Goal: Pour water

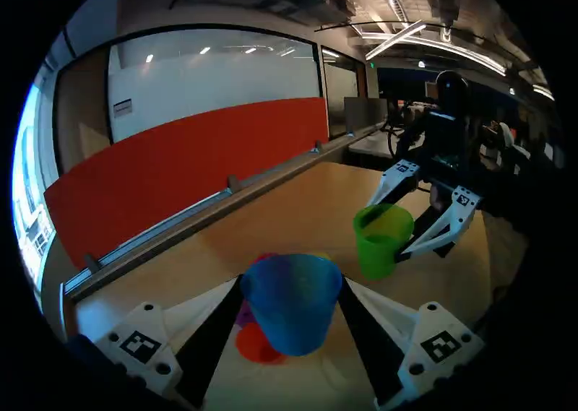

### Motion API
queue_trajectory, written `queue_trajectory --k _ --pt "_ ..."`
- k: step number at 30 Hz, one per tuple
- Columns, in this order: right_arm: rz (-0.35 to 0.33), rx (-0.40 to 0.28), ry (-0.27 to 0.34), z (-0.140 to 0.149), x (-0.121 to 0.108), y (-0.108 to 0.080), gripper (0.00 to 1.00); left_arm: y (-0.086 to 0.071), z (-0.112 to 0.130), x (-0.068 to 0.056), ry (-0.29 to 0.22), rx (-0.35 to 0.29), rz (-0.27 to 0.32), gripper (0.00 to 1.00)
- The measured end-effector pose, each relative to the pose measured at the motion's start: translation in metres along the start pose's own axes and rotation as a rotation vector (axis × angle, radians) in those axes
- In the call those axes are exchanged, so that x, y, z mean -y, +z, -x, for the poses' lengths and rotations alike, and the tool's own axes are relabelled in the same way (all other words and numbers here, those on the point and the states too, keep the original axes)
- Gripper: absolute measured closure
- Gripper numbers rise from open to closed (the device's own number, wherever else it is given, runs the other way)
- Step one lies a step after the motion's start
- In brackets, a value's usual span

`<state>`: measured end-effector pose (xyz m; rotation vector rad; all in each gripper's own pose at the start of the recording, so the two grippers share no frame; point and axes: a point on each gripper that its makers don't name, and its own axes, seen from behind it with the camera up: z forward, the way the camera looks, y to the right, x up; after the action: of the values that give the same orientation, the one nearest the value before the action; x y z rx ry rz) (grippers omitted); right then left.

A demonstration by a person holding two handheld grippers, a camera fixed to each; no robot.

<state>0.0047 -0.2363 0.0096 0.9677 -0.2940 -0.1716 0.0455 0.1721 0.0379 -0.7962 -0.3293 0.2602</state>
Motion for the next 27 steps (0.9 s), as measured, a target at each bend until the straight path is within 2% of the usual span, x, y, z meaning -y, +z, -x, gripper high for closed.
queue_trajectory --k 9,15,27 --pt "-0.011 0.096 -0.008 0.024 -0.001 -0.007 0.1 0.005 0.035 -0.015 0.04 0.108 0.044 0.1" --pt "-0.033 0.147 0.014 0.037 0.0 -0.008 0.1 0.012 0.059 -0.028 0.058 0.176 0.075 0.1" --pt "-0.052 0.248 -0.007 0.065 -0.001 -0.007 0.1 0.026 0.089 -0.049 0.026 0.236 0.143 0.1"
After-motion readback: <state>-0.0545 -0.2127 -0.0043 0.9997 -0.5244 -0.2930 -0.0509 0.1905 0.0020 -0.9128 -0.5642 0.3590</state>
